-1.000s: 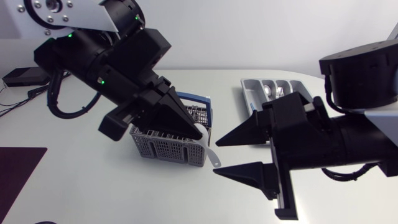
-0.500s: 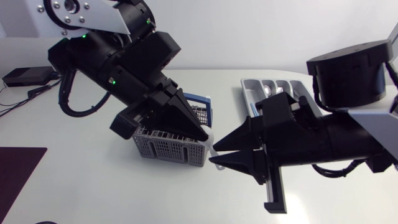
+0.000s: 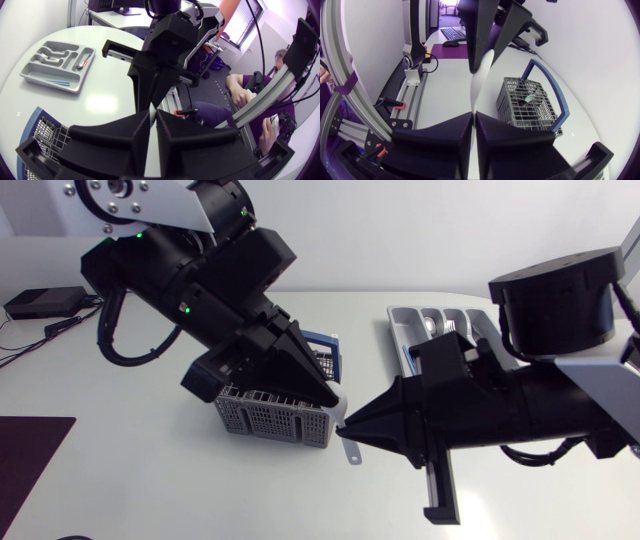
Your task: Unload the cutlery basket into the drawer organizer.
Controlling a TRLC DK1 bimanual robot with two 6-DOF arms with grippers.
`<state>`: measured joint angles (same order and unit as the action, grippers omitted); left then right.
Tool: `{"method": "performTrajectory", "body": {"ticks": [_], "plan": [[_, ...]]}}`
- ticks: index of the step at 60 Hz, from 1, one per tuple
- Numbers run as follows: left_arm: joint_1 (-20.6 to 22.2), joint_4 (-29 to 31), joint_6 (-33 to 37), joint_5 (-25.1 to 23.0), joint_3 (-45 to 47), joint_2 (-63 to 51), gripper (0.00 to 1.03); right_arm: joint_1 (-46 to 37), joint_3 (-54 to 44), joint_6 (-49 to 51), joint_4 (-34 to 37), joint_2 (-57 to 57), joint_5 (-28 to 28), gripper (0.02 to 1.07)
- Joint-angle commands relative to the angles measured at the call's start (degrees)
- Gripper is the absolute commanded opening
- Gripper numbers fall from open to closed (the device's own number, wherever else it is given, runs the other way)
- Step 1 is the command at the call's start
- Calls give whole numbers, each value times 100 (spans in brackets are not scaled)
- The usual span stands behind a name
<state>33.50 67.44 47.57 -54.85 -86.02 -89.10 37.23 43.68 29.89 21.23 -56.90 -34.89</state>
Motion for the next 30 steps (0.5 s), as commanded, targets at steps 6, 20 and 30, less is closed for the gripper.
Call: {"method": "performTrajectory", "body": {"ticks": [6,20,30], "plan": [[-229,-135,-415,-114,-425,-37,87,-234,-264,166,302,101,-35,8],[-871,-934,-1409,150,-337,297,98,-1210,-404,790,786,531,-35,8],[-836,-1286,-1804,1073,147,516,98,-2581,-466,1766,1032,619,-79,8]]}}
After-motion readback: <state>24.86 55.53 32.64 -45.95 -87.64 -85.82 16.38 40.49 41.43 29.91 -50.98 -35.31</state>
